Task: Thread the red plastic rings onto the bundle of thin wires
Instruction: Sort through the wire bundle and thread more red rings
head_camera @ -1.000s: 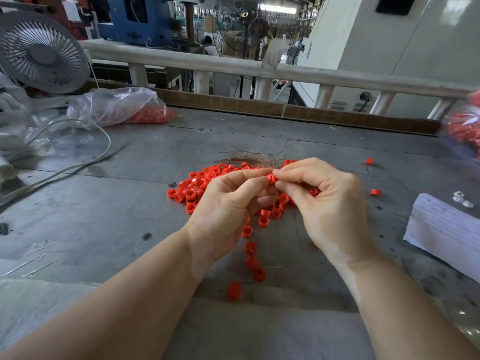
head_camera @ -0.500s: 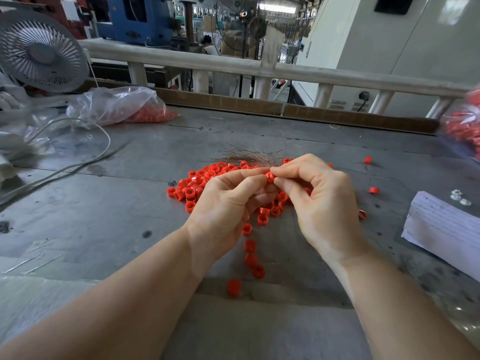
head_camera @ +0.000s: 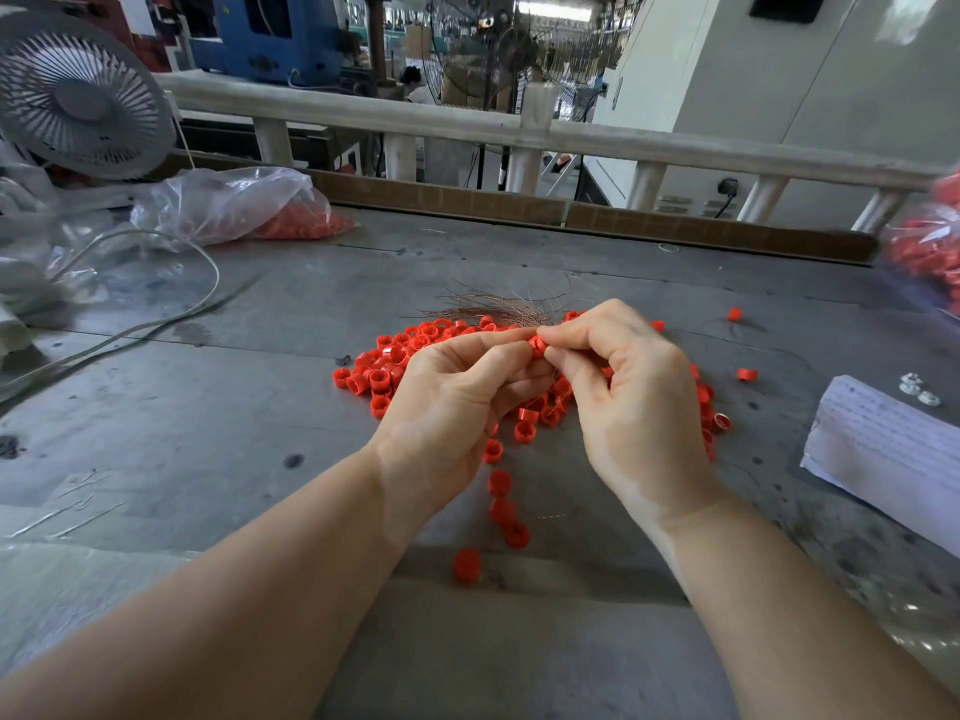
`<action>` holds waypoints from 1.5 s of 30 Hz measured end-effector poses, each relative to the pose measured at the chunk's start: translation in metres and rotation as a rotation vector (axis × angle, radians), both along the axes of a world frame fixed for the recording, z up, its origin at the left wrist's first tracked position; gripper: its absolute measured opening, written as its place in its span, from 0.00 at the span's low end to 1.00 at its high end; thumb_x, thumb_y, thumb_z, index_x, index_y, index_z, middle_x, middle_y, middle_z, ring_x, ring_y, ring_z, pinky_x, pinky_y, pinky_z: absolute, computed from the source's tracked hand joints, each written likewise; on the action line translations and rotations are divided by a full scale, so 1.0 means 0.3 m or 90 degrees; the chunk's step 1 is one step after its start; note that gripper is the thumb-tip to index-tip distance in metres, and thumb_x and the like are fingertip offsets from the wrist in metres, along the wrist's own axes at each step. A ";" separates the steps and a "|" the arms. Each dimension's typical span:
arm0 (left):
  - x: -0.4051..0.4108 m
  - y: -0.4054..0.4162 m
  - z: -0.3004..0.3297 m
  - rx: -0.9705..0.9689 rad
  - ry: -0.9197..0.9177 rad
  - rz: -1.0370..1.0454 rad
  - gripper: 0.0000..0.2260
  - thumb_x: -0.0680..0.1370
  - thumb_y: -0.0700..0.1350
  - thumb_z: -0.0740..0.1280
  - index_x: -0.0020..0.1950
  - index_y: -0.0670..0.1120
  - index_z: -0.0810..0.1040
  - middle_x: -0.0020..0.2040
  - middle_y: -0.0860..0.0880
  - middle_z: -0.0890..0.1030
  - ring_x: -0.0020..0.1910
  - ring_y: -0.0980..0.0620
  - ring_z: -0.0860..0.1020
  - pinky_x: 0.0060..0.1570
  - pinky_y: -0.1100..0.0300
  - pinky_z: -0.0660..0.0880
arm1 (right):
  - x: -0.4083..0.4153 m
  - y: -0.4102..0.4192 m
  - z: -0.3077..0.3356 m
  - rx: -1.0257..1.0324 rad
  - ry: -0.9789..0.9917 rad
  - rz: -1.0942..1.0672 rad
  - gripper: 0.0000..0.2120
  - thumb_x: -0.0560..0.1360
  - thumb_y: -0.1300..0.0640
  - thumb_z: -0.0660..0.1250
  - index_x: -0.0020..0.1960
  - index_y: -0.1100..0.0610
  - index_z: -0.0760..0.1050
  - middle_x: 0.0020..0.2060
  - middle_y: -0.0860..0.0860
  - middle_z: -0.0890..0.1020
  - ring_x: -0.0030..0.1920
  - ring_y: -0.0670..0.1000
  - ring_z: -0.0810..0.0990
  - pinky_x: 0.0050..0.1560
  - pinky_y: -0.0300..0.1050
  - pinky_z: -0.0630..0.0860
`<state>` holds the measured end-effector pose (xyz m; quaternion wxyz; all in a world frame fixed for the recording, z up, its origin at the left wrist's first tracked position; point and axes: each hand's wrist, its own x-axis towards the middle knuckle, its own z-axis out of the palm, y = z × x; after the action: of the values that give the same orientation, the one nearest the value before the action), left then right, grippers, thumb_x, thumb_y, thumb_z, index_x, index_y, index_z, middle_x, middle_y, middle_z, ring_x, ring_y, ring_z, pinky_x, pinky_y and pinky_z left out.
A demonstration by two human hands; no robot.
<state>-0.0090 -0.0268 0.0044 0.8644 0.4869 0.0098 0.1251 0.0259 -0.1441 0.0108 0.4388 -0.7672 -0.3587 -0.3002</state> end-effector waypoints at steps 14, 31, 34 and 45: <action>-0.002 0.003 0.005 -0.086 0.053 -0.033 0.06 0.76 0.33 0.62 0.44 0.37 0.79 0.29 0.46 0.80 0.31 0.56 0.81 0.34 0.67 0.78 | 0.003 -0.006 -0.007 -0.022 -0.009 0.023 0.09 0.73 0.67 0.65 0.50 0.63 0.81 0.42 0.55 0.80 0.44 0.53 0.80 0.48 0.46 0.76; -0.005 -0.002 0.009 -0.034 0.125 -0.044 0.13 0.76 0.36 0.65 0.33 0.42 0.83 0.27 0.48 0.77 0.25 0.59 0.74 0.28 0.70 0.74 | 0.008 -0.025 -0.002 -0.102 -0.075 -0.017 0.08 0.68 0.66 0.71 0.47 0.63 0.82 0.40 0.55 0.81 0.42 0.55 0.80 0.45 0.49 0.78; -0.006 -0.004 0.013 -0.047 0.118 -0.047 0.10 0.76 0.36 0.64 0.37 0.40 0.81 0.28 0.48 0.76 0.25 0.58 0.74 0.30 0.70 0.74 | 0.005 -0.023 0.002 -0.091 -0.068 -0.016 0.07 0.68 0.66 0.71 0.46 0.64 0.82 0.40 0.55 0.81 0.39 0.53 0.80 0.42 0.48 0.78; -0.008 -0.007 0.016 -0.032 0.099 -0.051 0.09 0.77 0.36 0.63 0.38 0.39 0.79 0.28 0.49 0.75 0.26 0.59 0.73 0.30 0.71 0.74 | -0.004 -0.017 0.005 -0.090 -0.062 -0.029 0.05 0.68 0.66 0.70 0.44 0.65 0.81 0.34 0.55 0.77 0.34 0.51 0.75 0.36 0.44 0.75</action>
<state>-0.0114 -0.0288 0.0091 0.8772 0.4736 0.0604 0.0518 0.0246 -0.1491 0.0124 0.3588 -0.7885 -0.3825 -0.3211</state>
